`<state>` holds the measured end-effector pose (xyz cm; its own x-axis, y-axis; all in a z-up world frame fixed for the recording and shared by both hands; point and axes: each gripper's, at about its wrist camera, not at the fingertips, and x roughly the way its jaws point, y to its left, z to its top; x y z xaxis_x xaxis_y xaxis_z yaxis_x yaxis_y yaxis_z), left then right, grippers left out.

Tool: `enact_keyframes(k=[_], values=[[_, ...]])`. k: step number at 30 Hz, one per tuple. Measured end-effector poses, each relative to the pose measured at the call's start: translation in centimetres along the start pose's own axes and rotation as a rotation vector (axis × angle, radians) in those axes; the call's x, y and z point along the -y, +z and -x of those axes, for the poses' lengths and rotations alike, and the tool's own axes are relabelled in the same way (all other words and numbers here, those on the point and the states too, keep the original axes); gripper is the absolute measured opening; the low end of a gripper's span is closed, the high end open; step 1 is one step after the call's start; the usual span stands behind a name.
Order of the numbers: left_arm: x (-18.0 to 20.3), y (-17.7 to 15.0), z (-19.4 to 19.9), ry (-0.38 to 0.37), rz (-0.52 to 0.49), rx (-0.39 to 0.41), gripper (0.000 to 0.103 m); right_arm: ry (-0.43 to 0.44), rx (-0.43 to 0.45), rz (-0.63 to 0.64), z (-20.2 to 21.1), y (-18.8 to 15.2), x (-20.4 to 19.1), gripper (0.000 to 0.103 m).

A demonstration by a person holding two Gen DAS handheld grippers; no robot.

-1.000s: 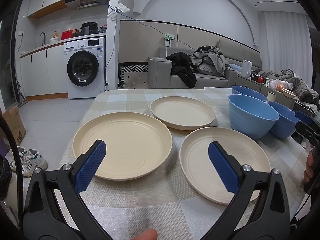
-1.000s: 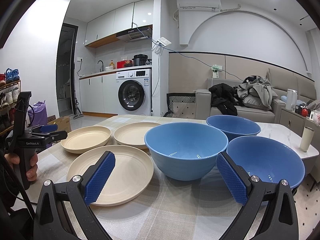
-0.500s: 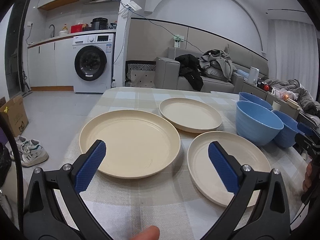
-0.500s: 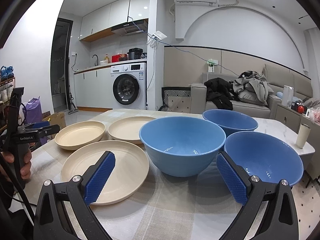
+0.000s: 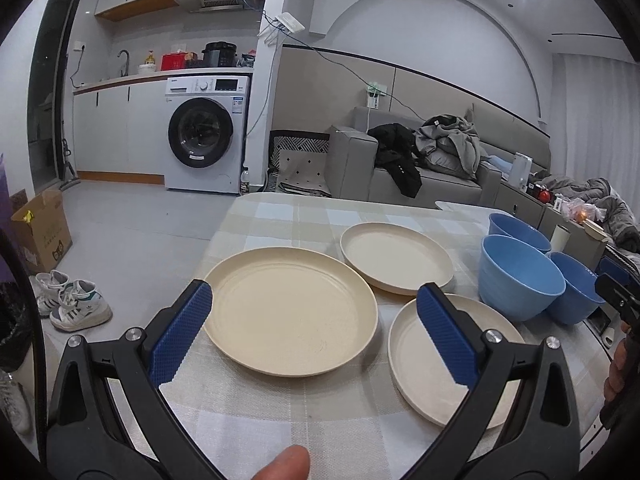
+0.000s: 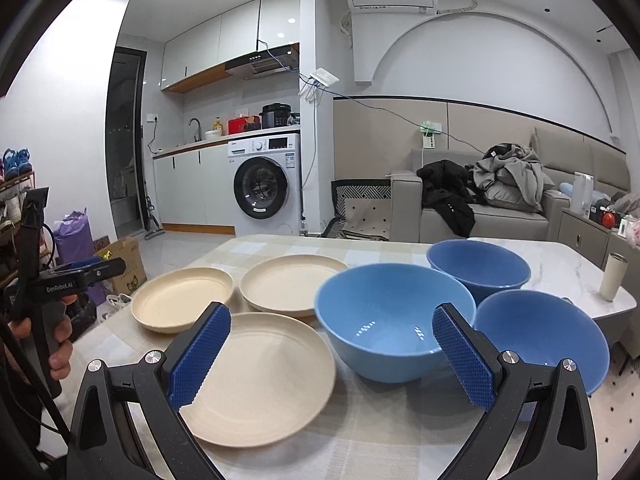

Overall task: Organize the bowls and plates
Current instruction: 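Close the left gripper on a cream plate rim while the right gripper grips another plate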

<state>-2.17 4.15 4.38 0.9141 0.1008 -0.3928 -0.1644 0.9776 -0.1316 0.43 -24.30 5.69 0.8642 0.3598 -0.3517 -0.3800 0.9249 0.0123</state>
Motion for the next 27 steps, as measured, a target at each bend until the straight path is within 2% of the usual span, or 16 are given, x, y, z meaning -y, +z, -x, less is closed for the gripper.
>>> enact_keyframes(k=[6, 11, 16, 20, 22, 27], values=[[-0.3, 1.8, 1.5, 0.023, 0.001, -0.018, 0.102, 0.057, -0.011, 0.013, -0.1, 2.2, -2.1, 0.103], [-0.5, 3.0, 3.0, 0.030, 0.000, -0.015, 0.102, 0.108, -0.047, -0.023, -0.7, 3.7, -3.6, 0.103], [-1.3, 4.3, 3.8, 0.032, 0.027, -0.051, 0.102, 0.131, -0.055, -0.039, -1.3, 5.4, -4.7, 0.103], [-2.2, 5.3, 3.9, 0.029, 0.052, -0.079, 0.102, 0.145, -0.056, -0.042, -1.6, 6.9, -5.7, 0.103], [-2.6, 5.7, 4.0, 0.066, 0.053, -0.090, 0.102, 0.153, -0.061, -0.040, -2.1, 7.2, -6.2, 0.103], [-3.9, 6.7, 2.9, 0.079, 0.072, -0.123, 0.102, 0.182, -0.089, -0.034, -3.6, 8.1, -7.6, 0.103]])
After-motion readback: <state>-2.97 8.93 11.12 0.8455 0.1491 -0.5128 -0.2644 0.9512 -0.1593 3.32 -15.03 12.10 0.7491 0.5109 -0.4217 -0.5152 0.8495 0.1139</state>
